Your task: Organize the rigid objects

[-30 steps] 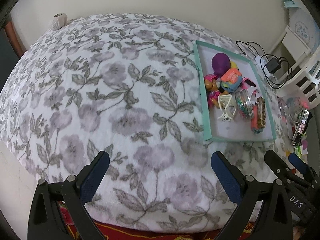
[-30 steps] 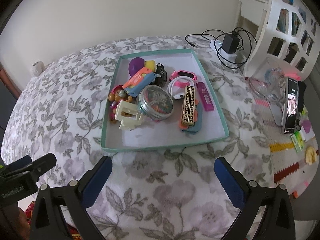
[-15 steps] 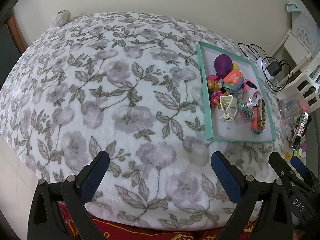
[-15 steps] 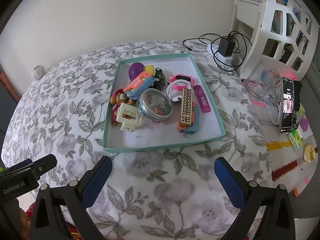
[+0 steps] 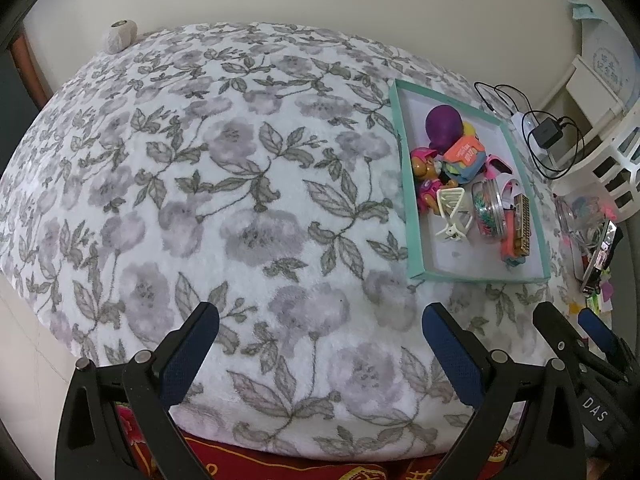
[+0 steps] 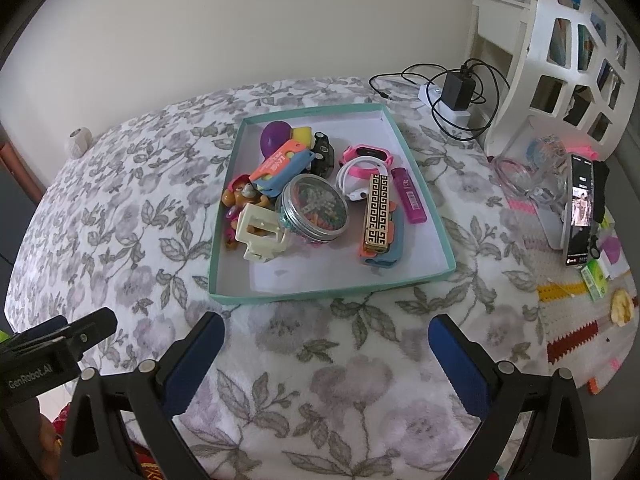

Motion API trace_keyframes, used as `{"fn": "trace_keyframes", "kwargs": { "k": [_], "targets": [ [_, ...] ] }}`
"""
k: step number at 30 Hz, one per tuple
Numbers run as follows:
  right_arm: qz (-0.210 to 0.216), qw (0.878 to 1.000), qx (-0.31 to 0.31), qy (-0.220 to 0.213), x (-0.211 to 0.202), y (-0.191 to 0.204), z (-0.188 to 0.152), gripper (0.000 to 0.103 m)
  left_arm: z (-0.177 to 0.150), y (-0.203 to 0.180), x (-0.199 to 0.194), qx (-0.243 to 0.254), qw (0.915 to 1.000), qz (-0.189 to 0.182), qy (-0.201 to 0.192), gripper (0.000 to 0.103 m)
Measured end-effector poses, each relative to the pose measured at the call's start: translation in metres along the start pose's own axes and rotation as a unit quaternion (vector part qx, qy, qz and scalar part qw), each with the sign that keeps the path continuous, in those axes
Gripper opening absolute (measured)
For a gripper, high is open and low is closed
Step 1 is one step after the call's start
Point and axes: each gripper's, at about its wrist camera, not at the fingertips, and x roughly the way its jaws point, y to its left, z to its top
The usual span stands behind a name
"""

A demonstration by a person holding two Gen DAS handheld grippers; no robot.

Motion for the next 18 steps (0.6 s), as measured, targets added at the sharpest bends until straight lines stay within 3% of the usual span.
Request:
{"fn": "trace_keyframes", "kwargs": {
  "k": [18],
  "targets": [
    [-0.002, 1.000, -0.011, 0.004, 0.0031, 0.0008, 0.0010, 0.103, -0.0016, -0.0024, 0.0010, 0.011, 0.9999, 0.002, 0.001, 0.101]
  ]
}}
